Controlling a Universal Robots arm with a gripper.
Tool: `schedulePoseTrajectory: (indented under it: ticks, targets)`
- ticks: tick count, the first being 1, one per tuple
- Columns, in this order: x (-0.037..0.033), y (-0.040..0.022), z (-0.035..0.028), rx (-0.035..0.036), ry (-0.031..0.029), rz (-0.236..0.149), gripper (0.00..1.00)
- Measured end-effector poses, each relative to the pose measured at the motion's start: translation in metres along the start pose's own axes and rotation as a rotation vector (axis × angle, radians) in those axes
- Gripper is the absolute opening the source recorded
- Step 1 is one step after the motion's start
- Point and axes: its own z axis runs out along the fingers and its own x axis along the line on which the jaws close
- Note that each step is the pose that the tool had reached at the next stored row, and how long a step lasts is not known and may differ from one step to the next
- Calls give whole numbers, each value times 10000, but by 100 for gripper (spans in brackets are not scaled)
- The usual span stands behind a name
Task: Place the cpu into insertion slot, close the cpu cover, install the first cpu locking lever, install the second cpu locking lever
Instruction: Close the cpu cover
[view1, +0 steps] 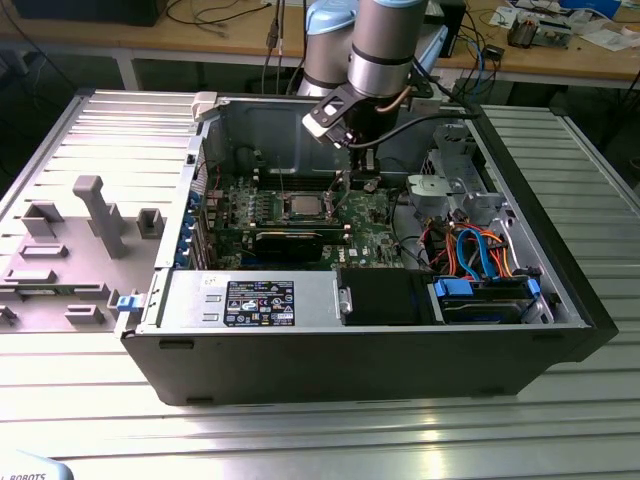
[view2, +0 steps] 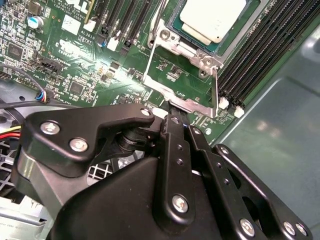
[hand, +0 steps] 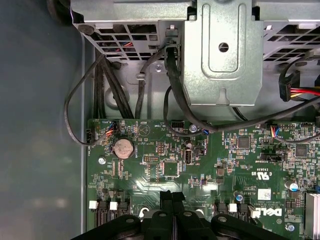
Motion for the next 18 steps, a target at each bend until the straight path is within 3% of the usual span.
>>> schedulePoseTrajectory:
  ticks: [18]
  targets:
    - [1, -54, 0, 0, 0, 0, 11]
